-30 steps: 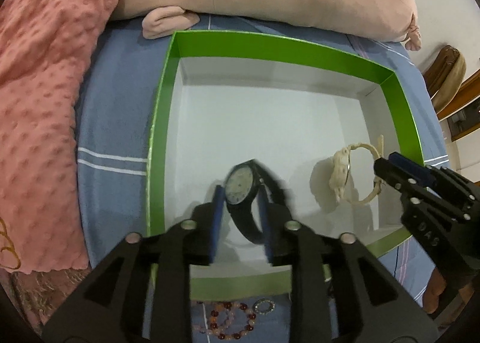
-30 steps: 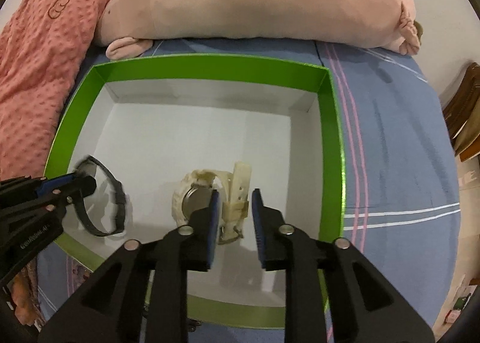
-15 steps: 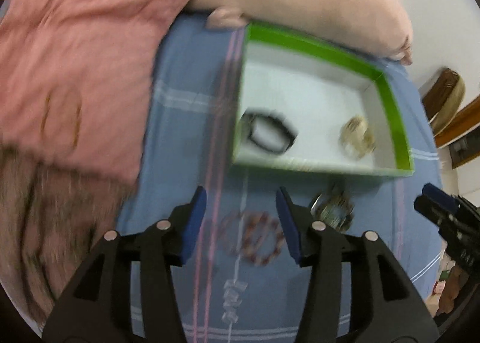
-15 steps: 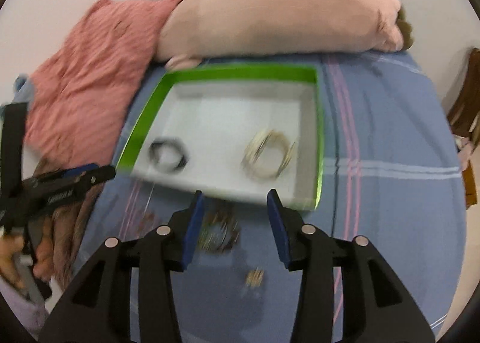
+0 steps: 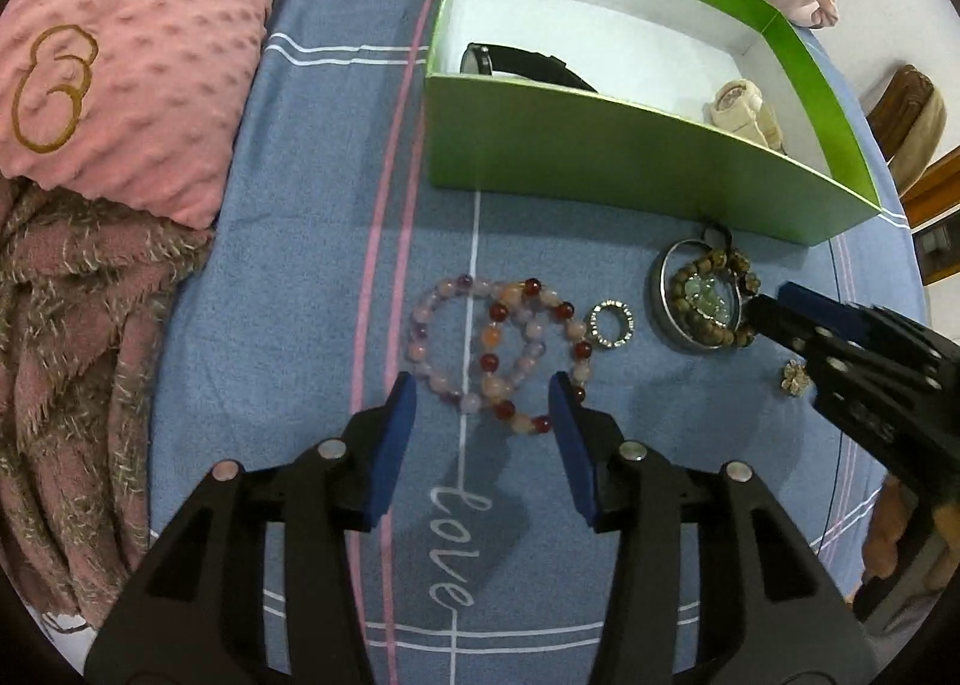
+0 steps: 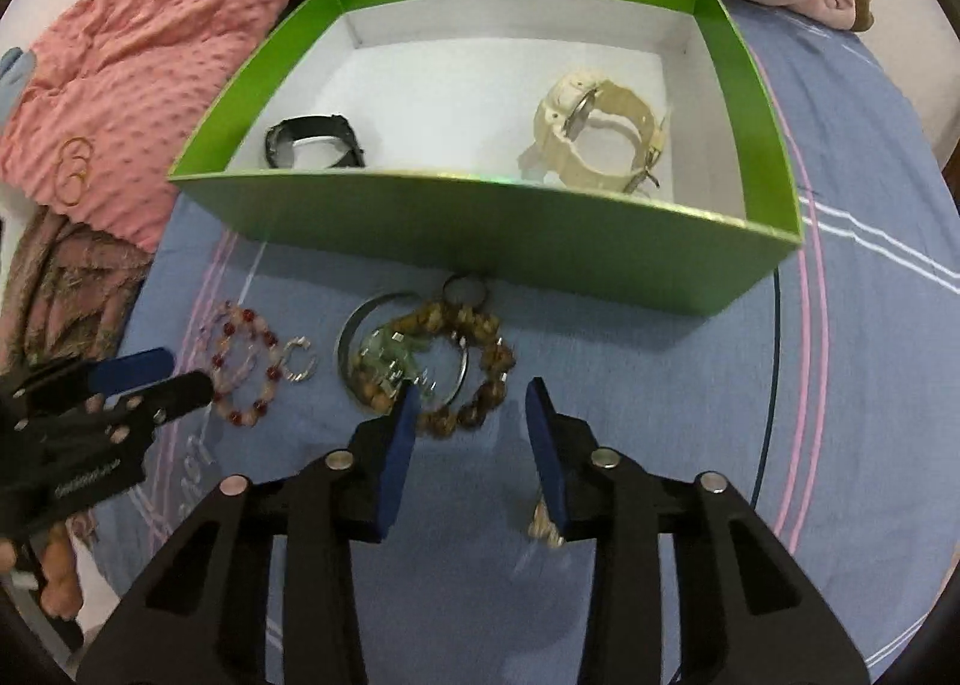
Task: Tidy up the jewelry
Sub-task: 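Grasp the wooden bead bracelet with the right gripper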
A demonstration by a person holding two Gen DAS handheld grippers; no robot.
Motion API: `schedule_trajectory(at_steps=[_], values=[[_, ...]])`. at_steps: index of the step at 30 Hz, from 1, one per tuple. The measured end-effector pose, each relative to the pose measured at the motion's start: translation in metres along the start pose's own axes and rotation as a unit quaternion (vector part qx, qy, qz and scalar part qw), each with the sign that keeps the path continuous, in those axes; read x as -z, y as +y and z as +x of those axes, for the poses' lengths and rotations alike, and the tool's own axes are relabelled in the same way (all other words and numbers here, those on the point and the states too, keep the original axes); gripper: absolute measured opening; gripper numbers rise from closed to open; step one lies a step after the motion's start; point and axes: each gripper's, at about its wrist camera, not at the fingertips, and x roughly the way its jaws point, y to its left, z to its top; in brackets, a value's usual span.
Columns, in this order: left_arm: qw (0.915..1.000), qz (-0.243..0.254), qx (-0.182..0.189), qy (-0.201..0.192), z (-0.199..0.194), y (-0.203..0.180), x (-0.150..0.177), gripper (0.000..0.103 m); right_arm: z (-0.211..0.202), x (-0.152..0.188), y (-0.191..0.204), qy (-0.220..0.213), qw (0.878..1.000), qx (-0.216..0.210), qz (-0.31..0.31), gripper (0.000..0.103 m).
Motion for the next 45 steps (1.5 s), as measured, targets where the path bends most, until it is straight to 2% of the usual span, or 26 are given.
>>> schedule_trajectory(at_steps=[1,8,15,19,24,28,30,35,36,38,45], values=[[1.0,0.001,-0.001,0.0,0.0,0.0,0.0,0.047,0.007,-0.002,0.001,0.009,1.0,0.005,-0.002,0.025],[1.0,0.001,0.0,0.007,0.006,-0.004,0.002,0.05,0.007,0.006,0.0,0.022,1.0,-0.017,-0.01,0.01],[1.0,0.005,0.0,0.007,0.005,-0.006,0.009,0.055,-0.013,0.032,-0.009,0.03,0.999,-0.043,0.005,0.01],[0.9999,0.008,-0.001,0.008,0.004,-0.006,0.012,0.055,-0.033,0.044,-0.014,0.03,0.999,-0.037,0.005,0.009],[0.9999,0.006,-0.001,0.009,0.001,-0.003,0.018,0.056,-0.067,0.052,-0.024,0.007,0.999,-0.039,0.016,0.009],[0.9999,0.008,-0.002,0.01,-0.002,-0.004,0.021,0.057,-0.096,0.043,-0.016,-0.032,0.998,-0.049,0.009,0.008],[0.9999,0.012,-0.002,0.008,-0.003,-0.005,0.021,0.059,-0.098,0.038,-0.011,-0.036,0.998,-0.049,0.0,0.008],[0.9999,0.008,-0.003,0.01,-0.004,-0.004,0.025,0.061,-0.074,0.041,-0.011,-0.005,1.0,-0.017,-0.01,0.009],[0.9999,0.009,-0.004,0.013,-0.003,-0.003,0.026,0.061,-0.065,0.042,-0.013,0.003,1.0,-0.017,-0.007,0.015],[0.9998,0.01,-0.003,0.015,-0.002,-0.004,0.027,0.061,-0.049,0.043,-0.016,0.019,1.0,-0.016,-0.006,0.019],[0.9997,0.014,-0.005,0.018,-0.001,-0.006,0.028,0.064,-0.02,0.032,-0.01,0.043,0.998,0.009,-0.043,0.019]])
